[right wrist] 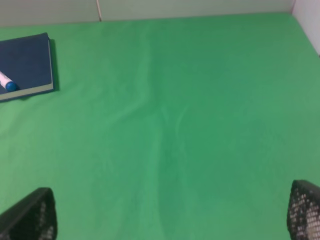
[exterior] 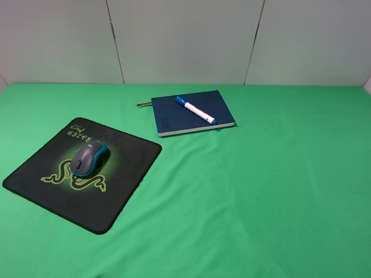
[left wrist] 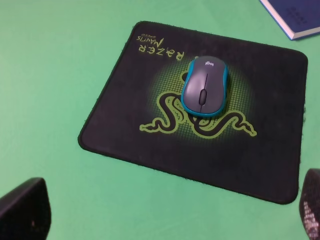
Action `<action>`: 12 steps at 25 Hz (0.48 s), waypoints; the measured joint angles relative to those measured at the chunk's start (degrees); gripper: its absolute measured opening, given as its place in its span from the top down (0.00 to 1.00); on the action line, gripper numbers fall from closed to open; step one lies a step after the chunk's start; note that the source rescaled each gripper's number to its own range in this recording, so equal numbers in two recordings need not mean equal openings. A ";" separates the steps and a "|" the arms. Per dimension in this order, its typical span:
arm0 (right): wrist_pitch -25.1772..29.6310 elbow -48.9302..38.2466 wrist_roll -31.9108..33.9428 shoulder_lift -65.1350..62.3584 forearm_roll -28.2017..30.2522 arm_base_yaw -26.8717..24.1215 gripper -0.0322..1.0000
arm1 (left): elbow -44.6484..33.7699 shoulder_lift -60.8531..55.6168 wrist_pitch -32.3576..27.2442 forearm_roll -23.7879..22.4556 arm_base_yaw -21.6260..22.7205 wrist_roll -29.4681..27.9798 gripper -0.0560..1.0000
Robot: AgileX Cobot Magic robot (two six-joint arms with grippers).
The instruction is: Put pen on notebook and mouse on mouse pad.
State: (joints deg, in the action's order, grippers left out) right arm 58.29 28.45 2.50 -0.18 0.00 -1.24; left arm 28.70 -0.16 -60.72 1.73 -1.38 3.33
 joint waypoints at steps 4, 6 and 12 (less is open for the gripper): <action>0.00 0.00 0.00 0.00 0.00 0.00 0.00 | 0.00 0.00 0.00 -0.05 0.00 0.00 0.00; 0.00 0.00 0.00 0.00 0.00 0.00 0.00 | 0.00 0.00 0.00 -0.05 0.00 0.05 0.00; -0.05 0.00 0.00 0.00 0.00 0.00 0.00 | 0.00 0.00 0.00 0.00 0.00 0.05 0.00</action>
State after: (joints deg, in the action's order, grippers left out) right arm 58.24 28.45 2.50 -0.18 0.00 -1.24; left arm 28.70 -0.16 -60.72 1.74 -1.38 3.38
